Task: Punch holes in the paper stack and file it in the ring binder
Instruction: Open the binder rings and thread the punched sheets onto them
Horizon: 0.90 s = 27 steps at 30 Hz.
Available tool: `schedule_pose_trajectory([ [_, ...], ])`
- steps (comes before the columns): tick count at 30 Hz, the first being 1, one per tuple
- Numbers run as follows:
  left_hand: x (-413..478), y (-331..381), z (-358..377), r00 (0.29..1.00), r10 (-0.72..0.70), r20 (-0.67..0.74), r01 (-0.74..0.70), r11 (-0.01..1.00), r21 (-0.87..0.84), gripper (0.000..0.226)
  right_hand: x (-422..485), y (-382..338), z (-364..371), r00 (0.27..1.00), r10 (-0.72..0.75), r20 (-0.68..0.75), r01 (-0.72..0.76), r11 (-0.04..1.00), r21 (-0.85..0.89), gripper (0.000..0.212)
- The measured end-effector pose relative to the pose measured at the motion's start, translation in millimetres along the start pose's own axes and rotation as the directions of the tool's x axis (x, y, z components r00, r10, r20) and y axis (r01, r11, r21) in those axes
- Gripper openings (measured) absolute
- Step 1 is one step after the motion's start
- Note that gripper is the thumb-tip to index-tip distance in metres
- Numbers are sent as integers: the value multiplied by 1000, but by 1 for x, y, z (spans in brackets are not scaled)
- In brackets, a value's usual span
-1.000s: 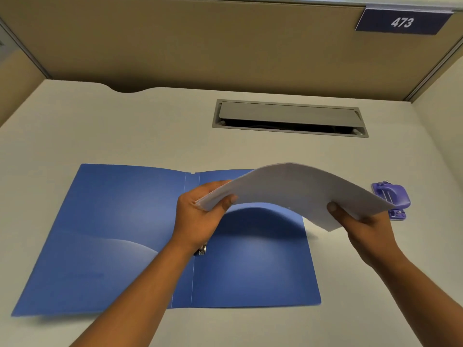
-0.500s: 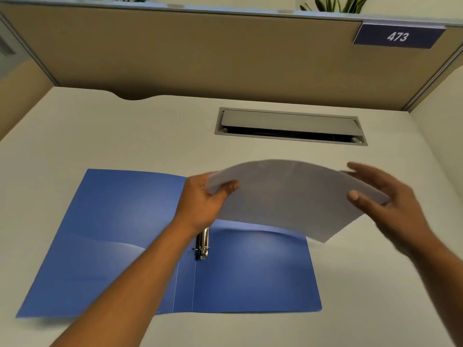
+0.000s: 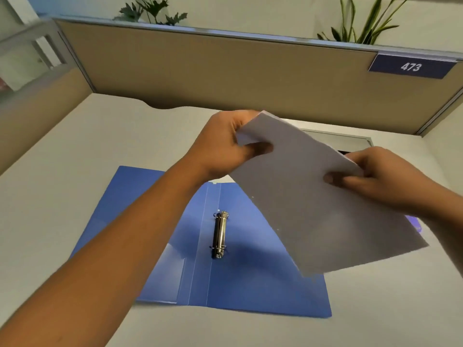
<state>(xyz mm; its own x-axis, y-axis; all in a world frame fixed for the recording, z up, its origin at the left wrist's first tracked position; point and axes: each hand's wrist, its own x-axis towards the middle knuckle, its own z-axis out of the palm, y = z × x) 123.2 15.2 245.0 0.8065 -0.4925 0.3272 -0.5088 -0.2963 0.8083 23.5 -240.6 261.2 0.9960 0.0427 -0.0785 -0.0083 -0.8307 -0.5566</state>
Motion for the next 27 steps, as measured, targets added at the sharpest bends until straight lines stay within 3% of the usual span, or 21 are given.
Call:
schedule_pose_trajectory([
  [2,-9,-8,0,982,-15,-190,24,999,44,81,-3,4,8,999,35,-20,-31,990,139,12],
  [4,-27,-18,10,901,-143,-409,141,989,-36,95,-10,11,21,993,112,-35,-96,946,309,14],
  [5,-37,-22,15,862,-260,-436,213,965,-154,95,-14,14,29,989,145,-24,-124,908,400,24],
  [6,-46,-27,22,836,-390,-385,281,908,-310,93,-19,17,38,985,173,-3,-150,861,486,37],
  [8,-61,-34,34,816,-565,-121,397,700,-594,74,-28,22,55,973,231,32,-203,771,603,65],
  [10,-73,-35,45,804,-585,108,473,518,-713,44,-35,25,70,961,268,64,-239,700,673,79],
  [12,-84,-36,55,773,-606,189,523,438,-732,41,-40,29,82,952,297,68,-258,669,697,76],
  [17,-114,-51,76,675,-693,254,630,362,-686,41,-49,32,96,913,403,60,-321,619,717,27],
  [22,-153,-68,95,555,-801,225,752,367,-547,20,-54,31,111,871,487,72,-407,629,663,21],
  [27,-171,-81,95,467,-858,214,757,264,-598,23,-40,20,124,866,486,117,-460,684,566,18],
])
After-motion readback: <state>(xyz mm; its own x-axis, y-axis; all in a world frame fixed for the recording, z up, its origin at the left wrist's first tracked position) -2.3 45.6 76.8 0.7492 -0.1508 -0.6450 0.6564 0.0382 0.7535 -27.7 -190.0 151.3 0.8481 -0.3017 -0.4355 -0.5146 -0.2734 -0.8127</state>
